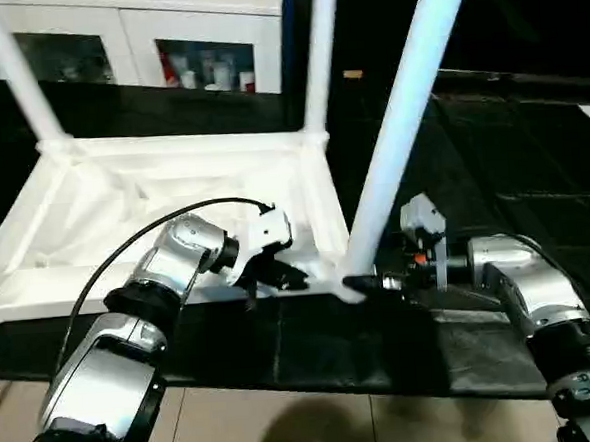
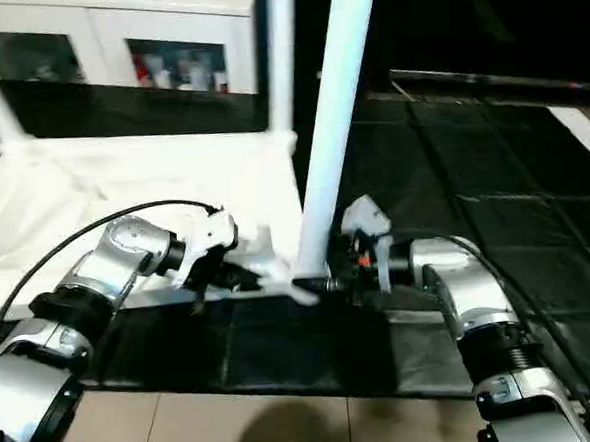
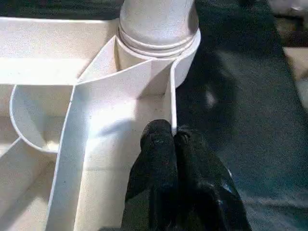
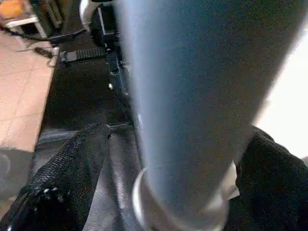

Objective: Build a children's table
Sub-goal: Rotate leg to tighten

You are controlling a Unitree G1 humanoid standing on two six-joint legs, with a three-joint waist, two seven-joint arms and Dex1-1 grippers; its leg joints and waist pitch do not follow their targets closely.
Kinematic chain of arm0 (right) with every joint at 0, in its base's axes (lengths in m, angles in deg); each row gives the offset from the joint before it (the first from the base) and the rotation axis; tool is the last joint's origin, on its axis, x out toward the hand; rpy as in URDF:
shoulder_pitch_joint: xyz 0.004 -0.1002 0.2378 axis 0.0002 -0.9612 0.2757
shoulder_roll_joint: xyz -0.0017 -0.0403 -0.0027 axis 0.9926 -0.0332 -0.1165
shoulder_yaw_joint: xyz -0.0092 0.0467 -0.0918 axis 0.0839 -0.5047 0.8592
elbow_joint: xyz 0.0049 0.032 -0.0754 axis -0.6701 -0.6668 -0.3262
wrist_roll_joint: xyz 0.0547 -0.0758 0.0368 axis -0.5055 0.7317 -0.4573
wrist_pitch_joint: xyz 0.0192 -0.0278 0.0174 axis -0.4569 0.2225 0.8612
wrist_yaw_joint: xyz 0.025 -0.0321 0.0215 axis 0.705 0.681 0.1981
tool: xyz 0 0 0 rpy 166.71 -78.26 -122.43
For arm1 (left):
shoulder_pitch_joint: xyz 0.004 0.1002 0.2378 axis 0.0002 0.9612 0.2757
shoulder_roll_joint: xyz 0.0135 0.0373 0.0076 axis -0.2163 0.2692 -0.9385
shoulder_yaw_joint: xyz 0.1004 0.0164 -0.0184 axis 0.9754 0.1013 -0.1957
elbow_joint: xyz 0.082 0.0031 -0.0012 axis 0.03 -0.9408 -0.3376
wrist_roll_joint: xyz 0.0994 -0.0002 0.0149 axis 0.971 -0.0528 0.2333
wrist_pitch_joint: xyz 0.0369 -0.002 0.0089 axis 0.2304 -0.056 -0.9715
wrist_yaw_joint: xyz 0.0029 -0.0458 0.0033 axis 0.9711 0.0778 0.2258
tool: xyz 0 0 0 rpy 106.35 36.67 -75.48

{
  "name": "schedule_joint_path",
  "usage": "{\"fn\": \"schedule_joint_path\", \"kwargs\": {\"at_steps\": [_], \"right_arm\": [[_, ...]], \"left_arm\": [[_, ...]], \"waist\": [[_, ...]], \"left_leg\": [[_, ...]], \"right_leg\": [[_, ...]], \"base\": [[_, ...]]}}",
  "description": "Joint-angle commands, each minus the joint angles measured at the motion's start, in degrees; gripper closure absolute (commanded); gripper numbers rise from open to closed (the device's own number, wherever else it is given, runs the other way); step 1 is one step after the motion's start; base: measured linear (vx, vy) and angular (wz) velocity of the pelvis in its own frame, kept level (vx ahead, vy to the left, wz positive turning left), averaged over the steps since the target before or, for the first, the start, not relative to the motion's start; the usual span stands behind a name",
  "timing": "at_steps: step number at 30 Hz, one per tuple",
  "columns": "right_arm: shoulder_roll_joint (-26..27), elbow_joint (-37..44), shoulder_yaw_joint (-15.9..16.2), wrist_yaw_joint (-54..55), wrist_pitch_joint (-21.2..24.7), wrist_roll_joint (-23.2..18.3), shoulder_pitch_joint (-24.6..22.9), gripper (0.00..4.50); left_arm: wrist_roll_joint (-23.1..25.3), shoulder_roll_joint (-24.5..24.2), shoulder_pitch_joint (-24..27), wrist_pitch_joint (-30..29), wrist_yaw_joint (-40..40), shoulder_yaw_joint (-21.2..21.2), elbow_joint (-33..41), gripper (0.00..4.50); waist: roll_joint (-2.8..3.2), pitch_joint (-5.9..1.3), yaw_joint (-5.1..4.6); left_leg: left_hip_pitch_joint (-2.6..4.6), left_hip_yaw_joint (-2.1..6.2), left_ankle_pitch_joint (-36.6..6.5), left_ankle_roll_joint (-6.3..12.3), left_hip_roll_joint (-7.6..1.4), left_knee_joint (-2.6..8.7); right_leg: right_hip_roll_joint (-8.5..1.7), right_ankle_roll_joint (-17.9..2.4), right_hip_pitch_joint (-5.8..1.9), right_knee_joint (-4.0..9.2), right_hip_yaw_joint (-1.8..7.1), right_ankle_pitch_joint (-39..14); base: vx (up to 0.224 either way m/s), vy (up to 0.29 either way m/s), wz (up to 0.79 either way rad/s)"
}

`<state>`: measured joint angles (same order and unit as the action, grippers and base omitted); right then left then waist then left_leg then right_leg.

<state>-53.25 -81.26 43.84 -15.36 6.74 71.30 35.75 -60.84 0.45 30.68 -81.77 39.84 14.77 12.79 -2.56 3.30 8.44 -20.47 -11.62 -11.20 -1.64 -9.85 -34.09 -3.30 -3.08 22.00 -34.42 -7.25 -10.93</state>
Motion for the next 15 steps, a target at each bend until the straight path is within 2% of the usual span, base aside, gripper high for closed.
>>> {"fn": "schedule_joint_path", "kwargs": {"at_steps": [1,6,12,15], "right_arm": [[-0.93,-0.69,0.08,-2.61,-0.46,-0.96,0.51,0.30],[-1.40,-1.97,1.27,-5.21,-1.17,-0.86,1.17,0.67],[-2.20,-3.44,2.99,-7.34,-2.81,0.40,1.48,1.19],[-1.53,-4.60,2.82,-7.34,-3.28,0.72,1.95,1.35]], "left_arm": [[-0.94,0.23,-0.20,1.50,3.78,1.64,2.58,4.50],[-0.83,-0.51,0.13,1.71,6.61,2.74,4.04,4.50],[-0.66,-1.29,0.72,1.54,8.60,3.72,5.98,4.50],[-0.34,-1.60,0.98,1.80,9.07,3.94,6.17,4.50]], "waist": [[0.15,-3.89,-0.20],[0.09,-3.89,-0.12],[0.11,-3.94,-0.11],[0.11,-3.96,-0.15]], "left_leg": [[0.88,2.20,-6.26,3.53,-5.33,3.60],[0.91,2.26,-6.35,3.16,-5.35,3.66],[0.80,2.22,-5.66,3.48,-5.28,3.59],[0.76,2.23,-6.15,3.30,-5.22,3.57]], "right_leg": [[-7.84,-9.43,-2.94,4.13,4.80,-10.78],[-7.83,-8.92,-2.84,4.24,4.73,-12.36],[-7.72,-9.13,-2.88,4.07,4.70,-11.04],[-7.73,-9.08,-2.93,4.14,4.70,-11.72]], "base": [[0.000,0.000,0.00],[0.000,0.000,0.00],[0.000,0.000,0.00],[0.000,0.000,0.00]]}}
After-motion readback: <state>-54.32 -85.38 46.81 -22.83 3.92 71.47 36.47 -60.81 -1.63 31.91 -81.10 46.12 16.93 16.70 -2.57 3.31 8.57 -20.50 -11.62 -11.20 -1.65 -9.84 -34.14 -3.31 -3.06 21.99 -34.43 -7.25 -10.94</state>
